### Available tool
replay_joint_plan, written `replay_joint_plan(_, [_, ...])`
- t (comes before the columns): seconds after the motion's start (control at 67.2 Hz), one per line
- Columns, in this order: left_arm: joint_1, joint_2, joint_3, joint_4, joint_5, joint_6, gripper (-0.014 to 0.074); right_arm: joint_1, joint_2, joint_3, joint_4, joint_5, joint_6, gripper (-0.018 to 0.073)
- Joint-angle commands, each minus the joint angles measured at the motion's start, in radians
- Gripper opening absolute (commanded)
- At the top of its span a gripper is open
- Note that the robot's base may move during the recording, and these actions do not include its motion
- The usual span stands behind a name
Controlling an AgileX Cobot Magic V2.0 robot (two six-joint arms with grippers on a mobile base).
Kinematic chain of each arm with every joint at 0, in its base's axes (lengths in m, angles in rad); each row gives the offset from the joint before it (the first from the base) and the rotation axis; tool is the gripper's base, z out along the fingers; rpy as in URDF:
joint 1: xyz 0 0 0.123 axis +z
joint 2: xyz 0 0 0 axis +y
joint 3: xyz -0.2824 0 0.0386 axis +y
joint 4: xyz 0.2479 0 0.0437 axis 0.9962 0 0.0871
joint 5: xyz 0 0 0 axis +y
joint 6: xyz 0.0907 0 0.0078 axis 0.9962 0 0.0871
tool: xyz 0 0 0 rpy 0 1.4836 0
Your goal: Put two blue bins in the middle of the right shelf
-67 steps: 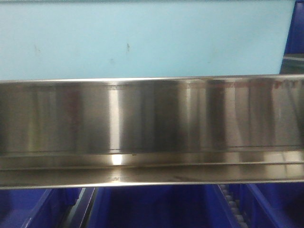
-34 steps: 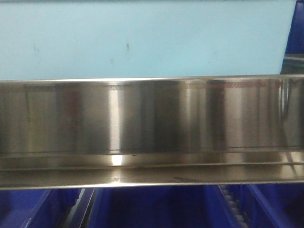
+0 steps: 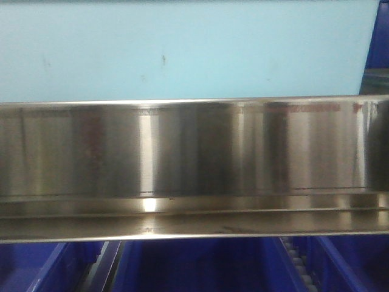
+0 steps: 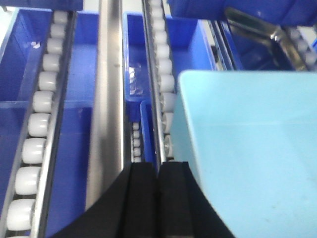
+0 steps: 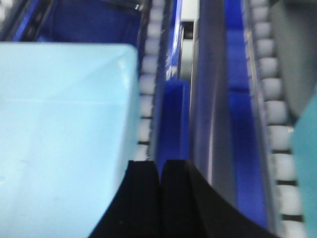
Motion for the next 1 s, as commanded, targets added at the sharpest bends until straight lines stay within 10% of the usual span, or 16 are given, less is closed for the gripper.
replay_joint_plan(0.0, [-0.069,0.028,-0.025,0.062,0.007,-0.062,-0.0111,0.017,0.044,-0.046,-0.029,0.038,0.016,-0.0148])
replay_joint_plan(0.298, [-0.127,0.125,-0.077,0.069,0.022,-0.075,-0.007,0.028,0.107,-0.057,-0.02,0.023,0.016,-0.0137])
replay_joint_plan(0.565, [-0.126,0.149,-0.095,0.096,0.092,-0.153,0.029,0.028,0.114,-0.057,0.01,-0.005,0.016,0.0304])
replay_joint_plan(0.982, [-0.126,0.259,-0.095,0.067,0.134,-0.17,0.0283,0.028,0.231,-0.057,0.065,0.036,0.016,0.0307])
